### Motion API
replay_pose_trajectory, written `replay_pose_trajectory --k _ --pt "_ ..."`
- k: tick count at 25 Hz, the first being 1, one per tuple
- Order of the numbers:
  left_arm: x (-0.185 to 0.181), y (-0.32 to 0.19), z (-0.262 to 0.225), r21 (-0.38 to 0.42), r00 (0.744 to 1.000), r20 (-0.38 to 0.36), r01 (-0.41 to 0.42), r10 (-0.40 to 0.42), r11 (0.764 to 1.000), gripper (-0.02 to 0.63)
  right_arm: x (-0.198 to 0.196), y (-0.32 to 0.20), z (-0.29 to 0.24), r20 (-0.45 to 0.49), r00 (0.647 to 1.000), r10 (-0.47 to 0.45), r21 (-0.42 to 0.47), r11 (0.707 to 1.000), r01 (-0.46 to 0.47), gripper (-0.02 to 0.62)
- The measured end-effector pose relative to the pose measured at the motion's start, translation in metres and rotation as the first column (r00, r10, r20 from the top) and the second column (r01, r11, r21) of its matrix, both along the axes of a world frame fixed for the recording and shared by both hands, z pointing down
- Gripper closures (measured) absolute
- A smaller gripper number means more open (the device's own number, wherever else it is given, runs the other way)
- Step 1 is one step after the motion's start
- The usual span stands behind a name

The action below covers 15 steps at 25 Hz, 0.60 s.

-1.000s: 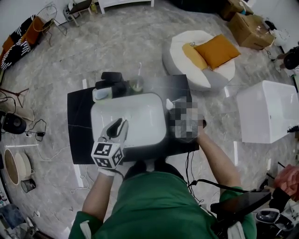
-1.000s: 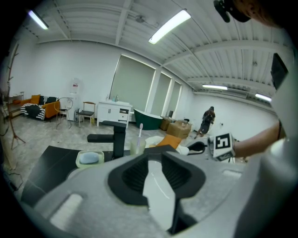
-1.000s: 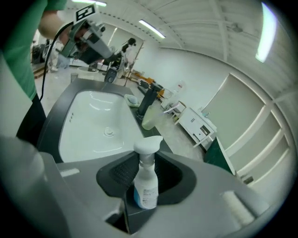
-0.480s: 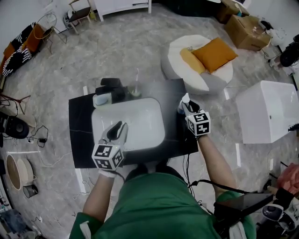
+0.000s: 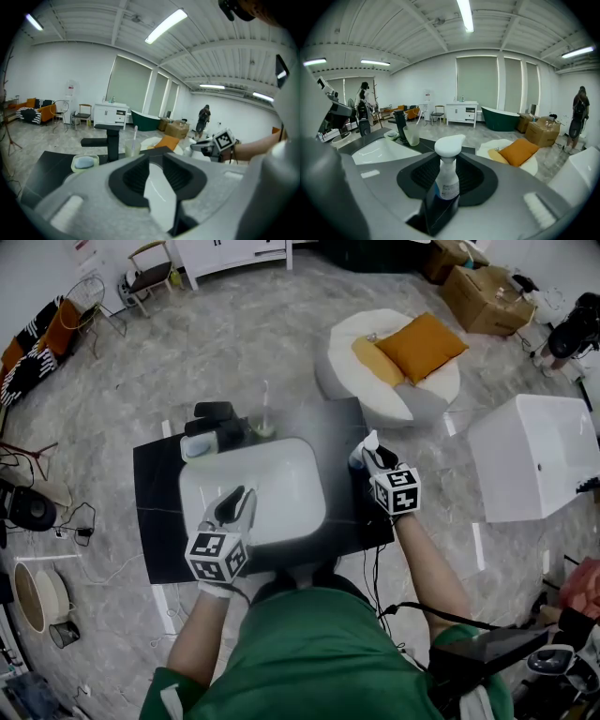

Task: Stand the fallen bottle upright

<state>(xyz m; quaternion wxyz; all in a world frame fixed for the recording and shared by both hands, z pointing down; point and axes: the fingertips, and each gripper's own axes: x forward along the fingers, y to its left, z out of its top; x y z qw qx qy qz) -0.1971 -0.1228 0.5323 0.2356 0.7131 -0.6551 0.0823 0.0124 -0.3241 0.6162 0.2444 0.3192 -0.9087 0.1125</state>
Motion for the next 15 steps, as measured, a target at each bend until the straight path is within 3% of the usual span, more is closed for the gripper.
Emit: replay_pose_trajectory --k 7,11,15 --pt "0.006 -0.002 0.000 0.004 1.000 -0.006 -0.019 0.019 1.000 0.520 0.008 0.009 -0.002 -0.014 1.000 -0.022 -0.009 1.000 0.021 0.488" --pt "0.010 -0.003 -0.001 0.008 1.000 -0.008 -0.026 0.026 1.000 0.520 0.015 0.015 -0.011 -0.032 0.999 -0.021 0.032 0.999 0.022 0.488" --pt "0.008 -0.006 -0.005 0.021 1.000 -0.001 -0.028 0.028 0.999 0.522 0.029 0.020 -0.025 0.016 0.999 0.044 0.030 0.999 -0.044 0.488"
